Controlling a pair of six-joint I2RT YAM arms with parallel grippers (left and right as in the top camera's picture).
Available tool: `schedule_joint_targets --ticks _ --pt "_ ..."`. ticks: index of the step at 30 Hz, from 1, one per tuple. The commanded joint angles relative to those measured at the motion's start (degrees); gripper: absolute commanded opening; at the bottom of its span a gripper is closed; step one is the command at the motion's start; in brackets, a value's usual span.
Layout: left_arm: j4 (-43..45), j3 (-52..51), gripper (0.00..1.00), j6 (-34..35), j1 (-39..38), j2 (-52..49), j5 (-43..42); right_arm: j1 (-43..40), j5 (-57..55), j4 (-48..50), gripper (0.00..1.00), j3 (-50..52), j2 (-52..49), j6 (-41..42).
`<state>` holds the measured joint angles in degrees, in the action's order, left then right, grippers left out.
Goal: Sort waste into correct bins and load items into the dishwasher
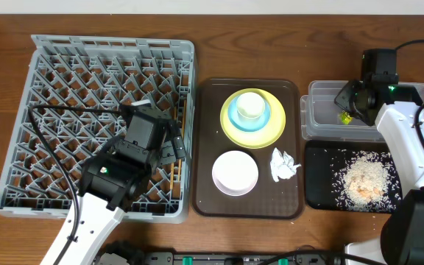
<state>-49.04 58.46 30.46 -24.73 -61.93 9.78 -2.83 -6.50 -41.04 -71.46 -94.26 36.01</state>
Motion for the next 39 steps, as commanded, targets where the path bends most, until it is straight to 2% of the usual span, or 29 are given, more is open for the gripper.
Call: schedule_joint_targets --ticks 1,4,6,12,21,25,33,39 --pt "-0.02 0.31 0.94 0.28 0.39 0.09 0.48 -0.09 3.08 0.37 0.13 0.07 -0.61 1.86" --pt "-0.02 0.31 0.94 0.28 0.39 0.09 0.48 -0.09 5.2 0.31 0.31 0.07 -0.61 1.29" --pt "-0.02 0.31 0.94 0.28 0.39 0.09 0.48 0.04 5.53 0.33 0.47 0.07 -0.61 -0.37" --pt "-0.02 0.31 0.94 0.28 0.39 0.09 0.48 0.26 6.75 0.04 0.63 -0.11 0.07 -10.21" --pt "-0.02 0.31 0.94 0.28 0.39 0.09 0.48 2.73 25.44 -5.6 0.63 -1.07 7.08 -27.12" --pt "-0.02 0.31 0.94 0.28 0.39 0.09 0.48 7.93 25.42 -9.01 0.64 -1.07 8.9 -31.74" --pt "-0.02 0.31 0.94 0.28 0.39 0.09 0.48 20.92 19.26 -15.85 0.82 -0.68 8.79 -33.07" --pt "-0.02 0.31 0.94 0.28 0.39 0.09 0.48 28.17 15.02 -18.03 0.81 1.64 8.74 -32.37"
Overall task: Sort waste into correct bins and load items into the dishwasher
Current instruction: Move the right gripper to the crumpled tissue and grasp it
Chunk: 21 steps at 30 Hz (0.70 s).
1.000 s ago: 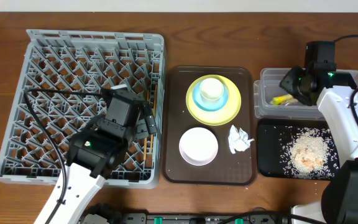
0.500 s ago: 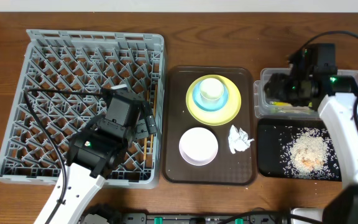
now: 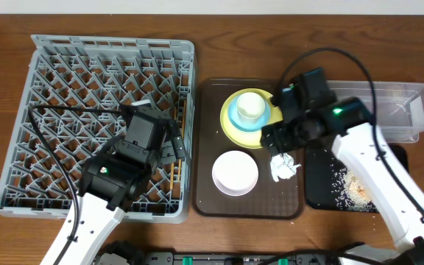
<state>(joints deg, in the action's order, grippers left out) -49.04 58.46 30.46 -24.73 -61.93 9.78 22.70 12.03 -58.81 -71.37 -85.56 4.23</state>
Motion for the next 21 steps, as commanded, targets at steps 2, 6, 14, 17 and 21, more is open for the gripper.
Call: schedule_joint_targets --ticks 2,6,14,17,21 --pt "-0.02 0.31 0.94 0.28 0.39 0.09 0.48 4.02 -6.1 -0.07 0.79 2.84 0.04 1.18" --pt "-0.02 0.31 0.94 0.28 0.39 0.09 0.48 5.25 -11.02 2.16 0.69 6.75 0.04 6.01" --pt "-0.02 0.31 0.94 0.28 0.39 0.09 0.48 5.25 -11.19 11.98 0.62 17.57 0.04 9.94" --pt "-0.02 0.31 0.94 0.28 0.39 0.09 0.48 5.25 -11.19 15.58 0.64 21.35 0.04 10.6" --pt "-0.02 0.31 0.94 0.28 0.39 0.09 0.48 5.25 -11.19 19.23 0.64 25.18 0.04 11.63"
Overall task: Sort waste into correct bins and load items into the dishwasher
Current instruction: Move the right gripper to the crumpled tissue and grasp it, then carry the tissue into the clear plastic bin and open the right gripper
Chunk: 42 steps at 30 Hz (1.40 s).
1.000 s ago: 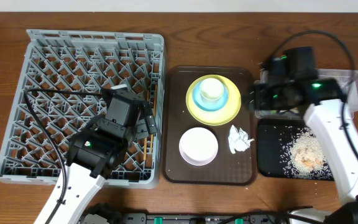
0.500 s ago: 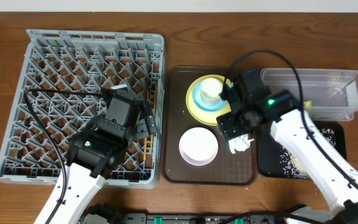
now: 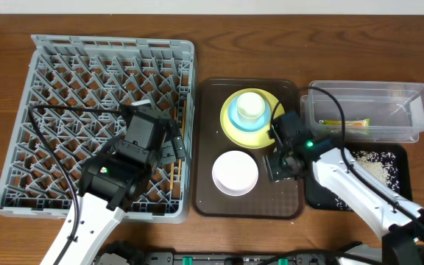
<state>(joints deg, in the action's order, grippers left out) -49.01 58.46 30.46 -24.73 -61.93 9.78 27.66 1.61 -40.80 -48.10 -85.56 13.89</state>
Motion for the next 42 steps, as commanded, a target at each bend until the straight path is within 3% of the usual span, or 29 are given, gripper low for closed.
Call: schedule_joint_targets --ticks 1,11,18,24,33,42 --pt "-0.04 0.31 0.94 0.28 0.39 0.09 0.48 0.28 -0.76 1.88 0.64 2.54 0.04 1.97" --pt "-0.04 0.31 0.94 0.28 0.39 0.09 0.48 0.28 -2.27 10.4 0.54 7.87 0.04 1.99" --pt "-0.04 0.31 0.94 0.28 0.39 0.09 0.48 0.28 -2.16 11.26 0.29 8.61 0.04 2.01" --pt "-0.04 0.31 0.94 0.28 0.39 0.09 0.48 0.24 -1.99 9.46 0.01 6.47 0.55 2.38" --pt "-0.04 0.31 0.94 0.28 0.39 0.09 0.48 -2.21 -5.44 0.83 0.01 -7.65 5.77 0.35" --pt "-0.04 0.31 0.94 0.28 0.39 0.09 0.48 -14.1 -24.65 7.28 0.01 -11.5 8.07 0.92"
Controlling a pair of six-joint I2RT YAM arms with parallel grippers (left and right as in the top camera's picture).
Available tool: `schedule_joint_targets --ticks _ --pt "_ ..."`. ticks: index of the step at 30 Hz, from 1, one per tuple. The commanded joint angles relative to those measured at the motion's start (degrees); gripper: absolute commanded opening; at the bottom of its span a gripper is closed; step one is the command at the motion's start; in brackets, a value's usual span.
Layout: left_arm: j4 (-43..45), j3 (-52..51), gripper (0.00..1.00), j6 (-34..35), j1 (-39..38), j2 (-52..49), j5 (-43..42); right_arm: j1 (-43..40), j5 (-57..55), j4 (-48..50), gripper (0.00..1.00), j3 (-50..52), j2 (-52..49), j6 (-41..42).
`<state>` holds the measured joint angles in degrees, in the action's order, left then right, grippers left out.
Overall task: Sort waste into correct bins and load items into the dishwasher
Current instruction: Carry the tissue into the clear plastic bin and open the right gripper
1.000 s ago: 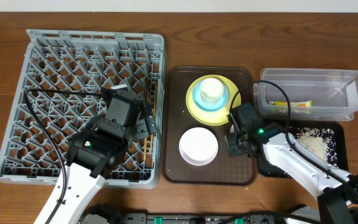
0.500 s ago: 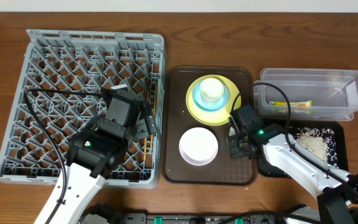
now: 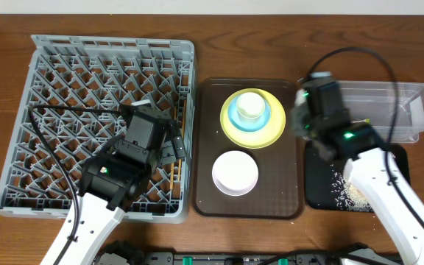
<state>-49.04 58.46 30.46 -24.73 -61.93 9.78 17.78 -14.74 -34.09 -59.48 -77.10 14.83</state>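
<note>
My right gripper (image 3: 304, 121) hangs over the left end of the clear bin (image 3: 389, 110), blurred, with a pale crumpled lump at its tip that looks like the paper napkin. No napkin lies on the brown tray (image 3: 206, 147). The tray carries a yellow plate (image 3: 271, 129) with a blue bowl (image 3: 235, 118) and a cream cup (image 3: 251, 105) stacked on it, and a white bowl (image 3: 235, 173) in front. My left gripper (image 3: 172, 143) rests over the grey dish rack (image 3: 87, 73), open and holding nothing.
A yellow-green wrapper (image 3: 363, 122) lies inside the clear bin. A black tray (image 3: 322, 188) with spilled rice sits in front of the bin, partly under my right arm. A cable loops above the right arm.
My right gripper was down on the napkin at the tray's right side. Now it is up at the clear bin's left end, and the napkin is gone from the tray. The left arm is unchanged.
My right gripper was first over the clear bin with a yellow-green piece at its tip. Then it was over the tray beside the napkin, then down on the napkin with the wrapper lying in the bin. Now it is by the bin, the napkin lifted away.
</note>
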Motion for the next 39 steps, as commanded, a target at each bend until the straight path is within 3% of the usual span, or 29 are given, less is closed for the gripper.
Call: schedule_joint_targets --ticks 1,10,11,13,14,18,23,28,35,39 --pt "-0.02 0.31 0.94 0.28 0.39 0.09 0.48 -6.43 -8.39 1.18 0.01 -0.09 -0.55 -0.02" --pt "-0.02 0.31 0.94 0.28 0.39 0.09 0.48 -25.16 -5.81 5.77 0.01 -0.02 -6.4 3.41" --pt "-0.02 0.31 0.94 0.28 0.39 0.09 0.48 -26.64 -4.59 6.49 0.06 -0.02 -7.48 3.41" --pt "-0.02 0.31 0.94 0.28 0.39 0.09 0.48 -29.07 -1.09 7.98 0.5 -0.02 -9.77 3.39" --pt "-0.02 0.31 0.94 0.28 0.39 0.09 0.48 -29.99 0.96 8.52 0.6 -0.02 -10.84 3.34" --pt "-0.02 0.31 0.94 0.28 0.39 0.09 0.48 -32.22 3.21 8.87 0.79 -0.02 -12.61 2.62" --pt "-0.02 0.31 0.94 0.28 0.39 0.09 0.48 -32.76 4.98 7.02 0.88 -0.96 -8.68 0.74" --pt "-0.02 0.31 0.94 0.28 0.39 0.09 0.48 -32.76 14.08 3.61 0.99 -1.07 1.68 0.79" --pt "-0.02 0.31 0.94 0.28 0.39 0.09 0.48 -32.72 32.3 -7.13 0.99 -1.05 12.48 0.81" --pt "-0.02 0.31 0.94 0.28 0.39 0.09 0.48 -32.72 32.81 -12.09 0.99 -1.05 15.39 0.79"
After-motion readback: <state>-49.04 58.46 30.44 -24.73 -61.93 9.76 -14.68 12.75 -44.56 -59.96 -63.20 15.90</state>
